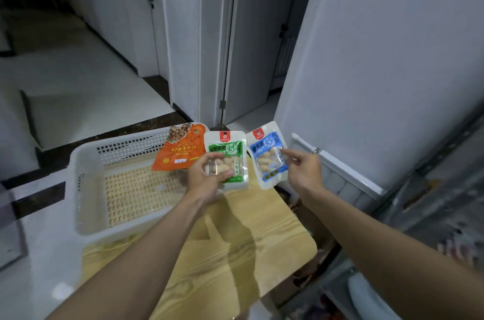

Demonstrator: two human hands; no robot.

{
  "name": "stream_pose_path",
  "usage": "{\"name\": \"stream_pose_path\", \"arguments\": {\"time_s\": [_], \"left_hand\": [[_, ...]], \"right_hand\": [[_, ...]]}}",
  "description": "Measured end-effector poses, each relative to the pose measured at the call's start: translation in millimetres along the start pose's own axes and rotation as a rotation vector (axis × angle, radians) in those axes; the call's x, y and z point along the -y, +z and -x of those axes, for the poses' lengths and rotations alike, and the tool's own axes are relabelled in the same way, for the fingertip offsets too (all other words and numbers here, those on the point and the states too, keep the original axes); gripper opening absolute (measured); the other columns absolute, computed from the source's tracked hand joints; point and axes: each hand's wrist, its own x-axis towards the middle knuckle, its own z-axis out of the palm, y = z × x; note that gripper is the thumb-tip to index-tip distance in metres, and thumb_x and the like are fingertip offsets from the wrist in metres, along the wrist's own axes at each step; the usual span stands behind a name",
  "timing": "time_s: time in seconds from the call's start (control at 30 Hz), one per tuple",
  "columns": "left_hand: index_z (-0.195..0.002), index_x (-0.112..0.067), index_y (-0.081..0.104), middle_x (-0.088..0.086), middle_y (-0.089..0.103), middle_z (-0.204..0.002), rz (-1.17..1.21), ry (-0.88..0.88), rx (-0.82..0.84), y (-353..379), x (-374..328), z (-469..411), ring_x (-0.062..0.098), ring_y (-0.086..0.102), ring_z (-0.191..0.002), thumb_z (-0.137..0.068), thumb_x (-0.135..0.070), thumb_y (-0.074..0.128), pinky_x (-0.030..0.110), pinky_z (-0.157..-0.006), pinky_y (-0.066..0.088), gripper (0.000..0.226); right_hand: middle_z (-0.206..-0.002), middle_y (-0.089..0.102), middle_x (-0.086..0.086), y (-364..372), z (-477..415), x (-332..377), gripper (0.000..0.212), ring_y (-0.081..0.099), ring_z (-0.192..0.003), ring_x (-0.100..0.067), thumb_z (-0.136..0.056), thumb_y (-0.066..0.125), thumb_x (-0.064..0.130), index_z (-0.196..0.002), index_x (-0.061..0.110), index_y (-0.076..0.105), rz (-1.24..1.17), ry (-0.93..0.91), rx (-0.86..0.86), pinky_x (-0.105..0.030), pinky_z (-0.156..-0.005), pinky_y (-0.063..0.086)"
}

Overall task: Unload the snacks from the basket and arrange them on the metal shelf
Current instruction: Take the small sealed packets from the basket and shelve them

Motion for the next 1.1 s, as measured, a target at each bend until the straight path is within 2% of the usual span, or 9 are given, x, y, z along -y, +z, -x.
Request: {"name": "stream_pose_path", "arguments": {"time_s": [0.1, 0.2, 0.33, 0.47, 0.67, 0.73, 0.87, 1.0, 1.1], "left_hand": [[-0.097, -0.024, 0.069, -0.008, 0.063, -0.102, -0.025, 0.065, 0.074, -3.7, -9.2, 37.2, 0.016, 0.063, -0.095, -0.068, 0.003, 0.082, 0.029, -0.073, 0.059, 0.041], [-0.095, -0.028, 0.069, -0.002, 0.065, -0.107, -0.049, 0.095, 0.145, -5.6, -15.0, 75.3, 0.013, 0.063, -0.096, -0.068, 0.0, 0.084, 0.023, -0.068, 0.057, 0.042], [-0.099, -0.024, 0.069, -0.001, 0.064, -0.111, -0.045, 0.118, 0.224, 2.7, -29.2, 120.6, 0.014, 0.062, -0.098, -0.068, 0.0, 0.084, 0.027, -0.066, 0.058, 0.042], [-0.106, -0.018, 0.067, -0.003, 0.061, -0.113, -0.018, 0.141, 0.324, 22.8, -49.3, 164.5, 0.007, 0.06, -0.093, -0.069, 0.004, 0.082, 0.016, -0.058, 0.053, 0.045], [-0.11, -0.016, 0.065, -0.005, 0.06, -0.113, -0.009, 0.174, 0.489, 78.4, -78.6, 224.3, 0.003, 0.062, -0.084, -0.07, 0.009, 0.079, 0.016, -0.058, 0.054, 0.05], [-0.11, -0.018, 0.065, -0.008, 0.061, -0.11, -0.015, 0.186, 0.553, 108.9, -86.3, 250.2, 0.0, 0.063, -0.082, -0.069, 0.01, 0.079, 0.015, -0.059, 0.054, 0.051], [-0.108, -0.02, 0.066, -0.008, 0.061, -0.108, -0.038, 0.239, 0.664, 183.6, -95.7, 312.7, 0.006, 0.062, -0.088, -0.063, 0.013, 0.081, 0.014, -0.061, 0.055, 0.058], [-0.11, -0.017, 0.066, -0.009, 0.06, -0.108, -0.055, 0.302, 0.763, 260.6, -102.0, 384.6, -0.006, 0.054, -0.087, -0.058, 0.016, 0.081, 0.0, -0.059, 0.044, 0.063], [-0.111, -0.019, 0.066, -0.006, 0.061, -0.113, -0.058, 0.333, 0.849, 318.0, -106.2, 432.7, -0.001, 0.055, -0.096, -0.055, 0.018, 0.081, 0.003, -0.059, 0.045, 0.069]], "right_hand": [[-0.113, 0.07, 0.0, -29.3, 43.9, 10.0, 0.027, 0.067, -0.095, -0.013, -0.099, 0.054, 0.006, -0.117, 0.012, 0.072, -0.027, -0.009, -0.093, -0.013, -0.073, 0.054], [-0.112, 0.067, -0.004, -56.0, 88.0, 18.9, 0.03, 0.064, -0.095, -0.015, -0.098, 0.052, -0.003, -0.12, 0.006, 0.069, -0.056, 0.032, -0.147, -0.002, -0.057, 0.048], [-0.117, 0.067, -0.002, -92.4, 134.5, 27.9, 0.035, 0.066, -0.103, -0.02, -0.096, 0.049, -0.006, -0.12, 0.009, 0.069, -0.051, 0.029, -0.221, -0.021, -0.079, 0.054], [-0.12, 0.068, -0.005, -135.0, 172.0, 29.8, 0.035, 0.064, -0.106, -0.015, -0.096, 0.05, -0.004, -0.123, 0.009, 0.068, -0.036, 0.02, -0.292, -0.019, -0.082, 0.049], [-0.114, 0.066, -0.001, -225.3, 226.4, 23.9, 0.033, 0.062, -0.079, 0.0, -0.097, 0.052, 0.001, -0.126, 0.008, 0.065, -0.092, 0.036, -0.414, -0.004, -0.051, 0.045], [-0.117, 0.069, -0.001, -264.9, 247.3, 17.5, 0.032, 0.064, -0.084, 0.0, -0.093, 0.059, 0.004, -0.124, 0.011, 0.068, -0.11, 0.042, -0.477, -0.007, -0.064, 0.05], [-0.118, 0.069, 0.0, -353.0, 297.8, -0.9, 0.041, 0.063, -0.109, -0.013, -0.08, 0.075, 0.007, -0.12, 0.014, 0.07, -0.148, 0.084, -0.58, -0.033, -0.097, 0.052], [-0.12, 0.066, 0.004, -444.0, 348.4, -22.8, 0.05, 0.059, -0.113, -0.01, -0.073, 0.08, 0.009, -0.121, 0.016, 0.069, -0.134, 0.1, -0.678, -0.037, -0.101, 0.051], [-0.128, 0.064, -0.001, -510.1, 379.2, -39.6, 0.053, 0.06, -0.113, -0.011, -0.074, 0.08, 0.007, -0.124, 0.015, 0.067, -0.13, 0.106, -0.741, -0.031, -0.096, 0.053]]}}
